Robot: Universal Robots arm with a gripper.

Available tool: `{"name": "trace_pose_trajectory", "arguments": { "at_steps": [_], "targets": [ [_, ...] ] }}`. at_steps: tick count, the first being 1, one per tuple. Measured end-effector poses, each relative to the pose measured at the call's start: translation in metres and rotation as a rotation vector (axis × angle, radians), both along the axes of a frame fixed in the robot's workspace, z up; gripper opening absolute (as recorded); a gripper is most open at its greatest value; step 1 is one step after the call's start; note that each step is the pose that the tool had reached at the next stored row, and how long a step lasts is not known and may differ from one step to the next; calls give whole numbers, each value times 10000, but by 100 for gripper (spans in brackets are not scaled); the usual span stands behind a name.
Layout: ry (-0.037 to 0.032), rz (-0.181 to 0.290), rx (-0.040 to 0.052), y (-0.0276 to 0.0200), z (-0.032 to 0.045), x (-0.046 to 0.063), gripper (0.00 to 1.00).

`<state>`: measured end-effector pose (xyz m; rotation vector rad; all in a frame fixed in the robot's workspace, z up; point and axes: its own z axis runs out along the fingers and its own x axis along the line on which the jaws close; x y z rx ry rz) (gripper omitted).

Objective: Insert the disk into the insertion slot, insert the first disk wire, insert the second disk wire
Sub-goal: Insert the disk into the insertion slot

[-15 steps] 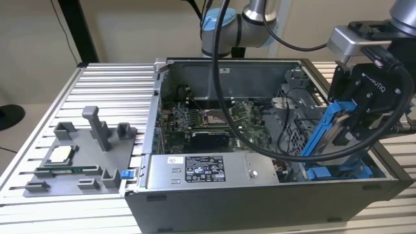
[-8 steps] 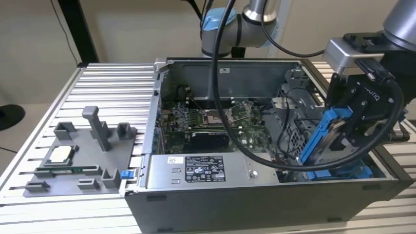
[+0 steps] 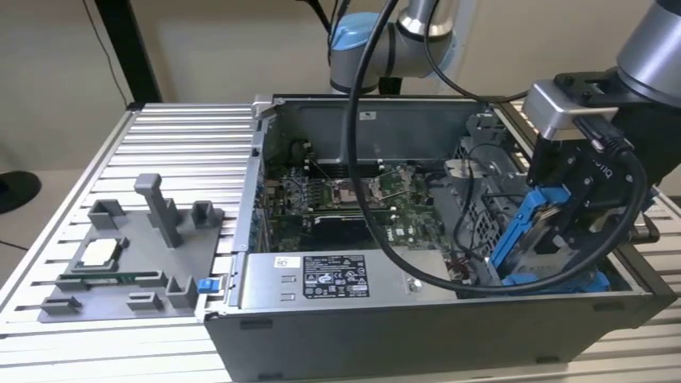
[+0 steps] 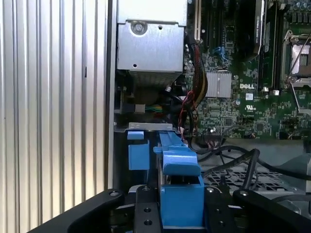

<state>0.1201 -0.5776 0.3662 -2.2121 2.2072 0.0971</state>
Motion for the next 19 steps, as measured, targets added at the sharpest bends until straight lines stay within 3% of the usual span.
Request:
{"name": "trace_pose_trajectory", "arguments": {
  "at_steps": [3,4,8,14,19],
  "targets": [
    [-1,2,0,0,-4,0,0],
    [-3,4,8,1,-7,1,100],
    [36,1,4,0,45,0,100],
    [52,1,2,6,285,0,100],
    [53,3,6,75,292,1,100]
  ]
}}
